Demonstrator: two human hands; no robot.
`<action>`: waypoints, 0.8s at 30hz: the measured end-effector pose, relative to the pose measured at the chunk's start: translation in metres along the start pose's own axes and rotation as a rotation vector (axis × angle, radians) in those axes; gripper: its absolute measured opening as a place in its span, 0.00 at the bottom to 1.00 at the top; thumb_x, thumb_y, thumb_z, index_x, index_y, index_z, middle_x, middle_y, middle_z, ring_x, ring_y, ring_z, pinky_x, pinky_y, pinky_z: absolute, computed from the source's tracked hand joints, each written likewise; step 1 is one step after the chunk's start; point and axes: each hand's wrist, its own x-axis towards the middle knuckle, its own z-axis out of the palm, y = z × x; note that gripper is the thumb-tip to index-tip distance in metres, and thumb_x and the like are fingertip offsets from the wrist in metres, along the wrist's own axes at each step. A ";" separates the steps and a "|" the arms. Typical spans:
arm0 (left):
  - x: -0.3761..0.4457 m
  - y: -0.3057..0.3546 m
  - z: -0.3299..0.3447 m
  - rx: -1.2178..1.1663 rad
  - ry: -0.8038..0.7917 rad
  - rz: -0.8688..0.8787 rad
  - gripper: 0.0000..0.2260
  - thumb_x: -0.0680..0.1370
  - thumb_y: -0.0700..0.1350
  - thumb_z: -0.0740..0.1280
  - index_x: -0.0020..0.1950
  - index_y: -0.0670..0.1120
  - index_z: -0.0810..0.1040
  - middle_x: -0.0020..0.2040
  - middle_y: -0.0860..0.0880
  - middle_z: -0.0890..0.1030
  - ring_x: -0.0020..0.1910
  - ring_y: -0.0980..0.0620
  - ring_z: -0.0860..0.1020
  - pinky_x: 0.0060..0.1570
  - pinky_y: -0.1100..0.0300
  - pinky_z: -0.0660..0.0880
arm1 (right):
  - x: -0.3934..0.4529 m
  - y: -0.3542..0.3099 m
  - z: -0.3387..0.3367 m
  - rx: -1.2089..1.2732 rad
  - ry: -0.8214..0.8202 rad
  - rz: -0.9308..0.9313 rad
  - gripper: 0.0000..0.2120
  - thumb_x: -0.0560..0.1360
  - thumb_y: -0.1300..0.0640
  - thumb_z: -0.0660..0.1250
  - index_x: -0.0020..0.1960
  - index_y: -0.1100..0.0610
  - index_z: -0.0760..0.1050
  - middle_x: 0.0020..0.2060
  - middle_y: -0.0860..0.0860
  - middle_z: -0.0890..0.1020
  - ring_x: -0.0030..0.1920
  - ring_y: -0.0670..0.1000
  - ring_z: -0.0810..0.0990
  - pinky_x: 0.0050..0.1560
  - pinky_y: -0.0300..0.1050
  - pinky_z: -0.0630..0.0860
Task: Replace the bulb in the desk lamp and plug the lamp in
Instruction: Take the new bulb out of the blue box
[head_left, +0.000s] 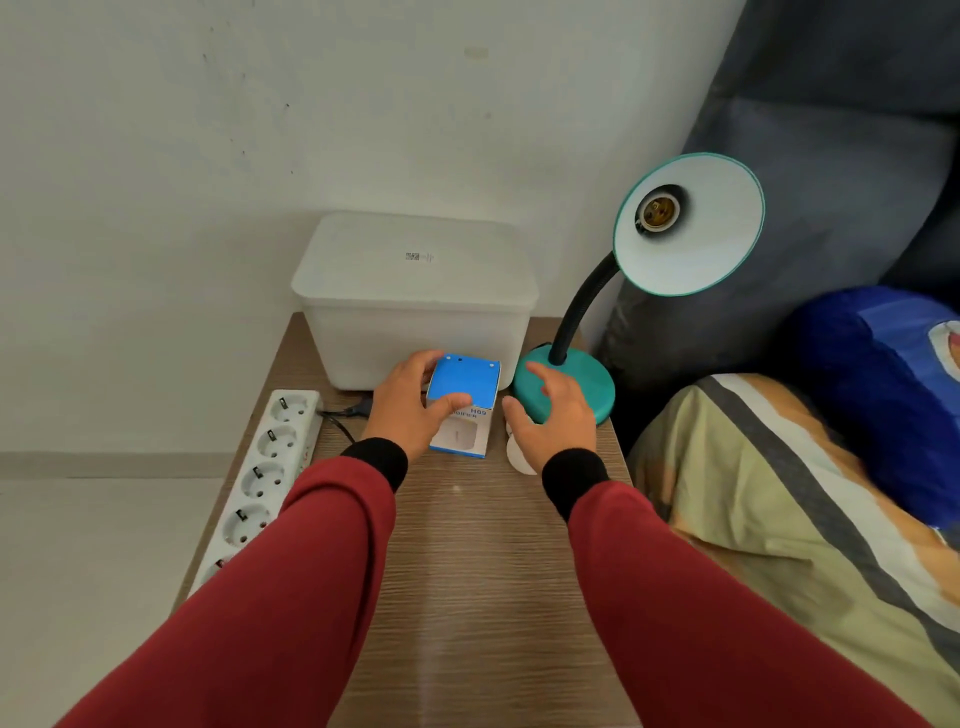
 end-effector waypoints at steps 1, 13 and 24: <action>-0.001 0.001 0.001 -0.029 0.017 -0.011 0.25 0.72 0.45 0.72 0.67 0.44 0.70 0.65 0.46 0.75 0.64 0.50 0.74 0.59 0.62 0.71 | 0.005 -0.005 -0.003 -0.022 -0.032 -0.035 0.24 0.73 0.55 0.69 0.68 0.55 0.70 0.65 0.53 0.73 0.66 0.52 0.72 0.67 0.44 0.67; -0.004 -0.002 0.002 -0.270 -0.004 -0.169 0.24 0.73 0.43 0.72 0.67 0.43 0.70 0.67 0.47 0.75 0.66 0.52 0.74 0.66 0.57 0.71 | 0.022 -0.018 -0.006 -0.155 -0.319 -0.067 0.26 0.75 0.53 0.67 0.71 0.53 0.66 0.70 0.50 0.71 0.69 0.49 0.70 0.69 0.43 0.64; -0.009 0.003 0.005 -0.364 0.058 -0.135 0.22 0.73 0.37 0.72 0.66 0.43 0.72 0.64 0.49 0.77 0.62 0.55 0.74 0.62 0.61 0.71 | 0.021 -0.018 -0.004 0.104 -0.399 0.063 0.38 0.68 0.58 0.75 0.73 0.55 0.62 0.70 0.53 0.71 0.68 0.52 0.71 0.68 0.44 0.67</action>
